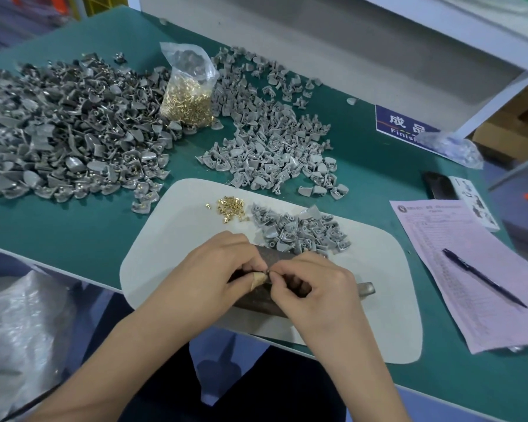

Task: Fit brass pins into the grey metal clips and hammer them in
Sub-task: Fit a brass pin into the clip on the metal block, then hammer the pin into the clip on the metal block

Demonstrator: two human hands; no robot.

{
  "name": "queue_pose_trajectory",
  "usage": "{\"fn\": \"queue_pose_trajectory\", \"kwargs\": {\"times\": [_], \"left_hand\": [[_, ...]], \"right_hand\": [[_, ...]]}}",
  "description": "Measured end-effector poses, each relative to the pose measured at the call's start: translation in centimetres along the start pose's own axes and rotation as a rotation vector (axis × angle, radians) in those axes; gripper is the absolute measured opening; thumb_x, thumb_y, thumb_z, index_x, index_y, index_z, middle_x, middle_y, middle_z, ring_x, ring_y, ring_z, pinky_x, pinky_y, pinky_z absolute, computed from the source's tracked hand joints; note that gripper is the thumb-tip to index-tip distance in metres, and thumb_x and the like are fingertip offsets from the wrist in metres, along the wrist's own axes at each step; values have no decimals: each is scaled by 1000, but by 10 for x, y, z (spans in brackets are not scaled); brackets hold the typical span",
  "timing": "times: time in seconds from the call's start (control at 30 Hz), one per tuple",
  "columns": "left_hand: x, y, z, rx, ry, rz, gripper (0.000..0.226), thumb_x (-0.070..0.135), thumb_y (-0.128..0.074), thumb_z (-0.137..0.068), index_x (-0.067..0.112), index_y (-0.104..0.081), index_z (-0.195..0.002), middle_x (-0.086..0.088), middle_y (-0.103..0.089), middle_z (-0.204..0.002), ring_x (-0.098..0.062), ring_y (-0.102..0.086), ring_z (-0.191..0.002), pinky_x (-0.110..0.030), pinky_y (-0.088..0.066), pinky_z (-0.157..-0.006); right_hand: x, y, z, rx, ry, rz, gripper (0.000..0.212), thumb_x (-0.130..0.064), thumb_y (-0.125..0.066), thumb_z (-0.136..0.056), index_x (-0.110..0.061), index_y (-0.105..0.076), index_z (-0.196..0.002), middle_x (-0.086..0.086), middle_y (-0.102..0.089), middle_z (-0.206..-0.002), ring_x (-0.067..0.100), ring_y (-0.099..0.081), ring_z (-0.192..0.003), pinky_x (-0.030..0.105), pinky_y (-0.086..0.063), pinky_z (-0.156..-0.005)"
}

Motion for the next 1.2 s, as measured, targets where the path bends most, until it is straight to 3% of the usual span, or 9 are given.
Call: {"fn": "queue_pose_trajectory", "kwargs": {"times": [0.27,0.53,0.67,0.8,0.9,0.97,1.07,1.13,1.2], "left_hand": [[-2,-1,0,20,4,37,13,15,-77,-86,27,-72,-83,11,-58,-79,-7,-52,-88,-21,-41,-75],[0,-1,1,44,7,41,13,17,-78,-85,28,-73,-82,10,-61,-79,-10,-54,-86,-29,-44,-76],[1,-2,1,49,16,38,12,17,-79,-84,28,-74,-82,10,-61,-78,-11,-54,-86,-32,-45,-76],[1,-2,2,59,24,38,12,18,-80,-83,28,-74,-82,10,-61,-78,-11,-54,-85,-32,-46,-76],[1,-4,2,71,29,18,9,21,-80,-84,27,-74,-81,10,-60,-77,-9,-54,-84,-29,-44,-75],[1,-5,3,88,37,15,9,22,-80,-84,27,-73,-80,10,-60,-77,-9,-53,-85,-27,-43,-74],[1,-7,2,98,53,-34,10,25,-80,-84,27,-72,-78,12,-58,-75,-6,-51,-84,-22,-40,-71],[1,-7,2,100,58,-39,10,24,-80,-84,27,-72,-78,13,-57,-74,-6,-50,-83,-18,-37,-69],[0,-6,3,104,57,-28,10,24,-80,-84,26,-72,-78,12,-57,-74,-6,-50,-83,-18,-37,-69]], "right_hand": [[1,3,-8,-119,-20,25,16,-7,-77,-78,-22,-78,-73,-6,-58,-64,11,-52,-66,21,-40,-61],[-1,-2,6,34,0,26,17,-3,-78,-80,-19,-77,-74,-7,-64,-68,8,-55,-68,23,-46,-65],[2,-1,4,41,15,15,17,-4,-78,-80,-21,-78,-76,-13,-61,-67,-1,-53,-68,8,-38,-65],[4,-1,6,17,-4,-34,16,-6,-80,-82,-22,-81,-84,-12,-65,-73,-2,-58,-72,9,-41,-70],[18,13,19,144,-189,-219,16,-11,-84,-83,-23,-81,-93,-9,-73,-85,8,-68,-80,21,-53,-76],[35,33,37,257,-294,-66,9,-25,-81,-86,-29,-74,-89,-13,-69,-86,4,-65,-82,15,-48,-73],[60,46,72,40,-599,333,29,-54,-69,-88,-32,-55,-102,-10,-57,-97,9,-56,-88,33,-48,-71],[66,41,87,-91,-684,390,29,-49,-62,-95,-26,-50,-108,-1,-55,-103,23,-53,-90,40,-48,-74],[66,39,88,-79,-648,408,19,-38,-52,-102,-20,-51,-107,4,-55,-104,28,-51,-83,43,-47,-73]]}}
Point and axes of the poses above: each hand's wrist, its own z-axis away from the middle knuckle, its own y-axis out of the back of the hand, x = y × z, the point moved 3 cm from there along -z, towards the middle knuckle
